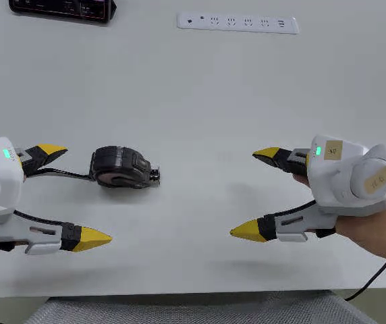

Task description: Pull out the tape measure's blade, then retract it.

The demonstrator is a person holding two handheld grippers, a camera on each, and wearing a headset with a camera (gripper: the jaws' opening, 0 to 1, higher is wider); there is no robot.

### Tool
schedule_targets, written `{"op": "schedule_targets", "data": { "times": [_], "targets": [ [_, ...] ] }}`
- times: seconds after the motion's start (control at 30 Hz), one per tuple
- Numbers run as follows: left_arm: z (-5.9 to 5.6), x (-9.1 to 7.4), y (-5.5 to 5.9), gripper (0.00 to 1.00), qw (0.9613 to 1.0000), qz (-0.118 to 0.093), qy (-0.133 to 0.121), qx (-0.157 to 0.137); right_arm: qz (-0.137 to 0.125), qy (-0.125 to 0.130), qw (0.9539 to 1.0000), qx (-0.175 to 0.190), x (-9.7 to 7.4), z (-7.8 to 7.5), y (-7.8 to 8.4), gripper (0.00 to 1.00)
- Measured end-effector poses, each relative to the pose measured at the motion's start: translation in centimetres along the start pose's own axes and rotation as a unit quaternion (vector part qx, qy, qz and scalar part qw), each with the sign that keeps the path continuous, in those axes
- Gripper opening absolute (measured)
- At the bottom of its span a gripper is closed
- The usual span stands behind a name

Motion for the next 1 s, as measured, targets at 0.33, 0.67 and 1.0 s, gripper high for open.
{"op": "schedule_targets", "data": {
  "times": [0.33, 0.67, 1.0],
  "targets": [
    [1.1, 0.5, -0.8, 0.86, 0.999, 0.024, 0.006, 0.036, 0.012, -0.012, 0.9997, -0.018, 0.6, -0.5, -0.7, 0.81],
    [2.1, 1.4, -1.3, 0.83, 0.9976, 0.055, 0.022, 0.035, 0.015, -0.024, 0.9993, -0.023, 1.2, -1.0, -1.0, 0.8],
    [2.8, 2.2, -2.1, 0.77, 0.9955, 0.073, 0.04, 0.044, 0.023, -0.035, 0.9987, -0.03, 2.0, -1.5, -1.4, 0.79]
  ]
}}
Point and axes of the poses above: the centre of the closed fingertips' face, and the gripper's own axes: x roughly forward along the fingers, z roughly to its left, y roughly out of its underside, the point moved 10 cm from there along -x, roughly backward along the fingers, and after that the axes turned 1 degree about x, right-handed, at the moved point
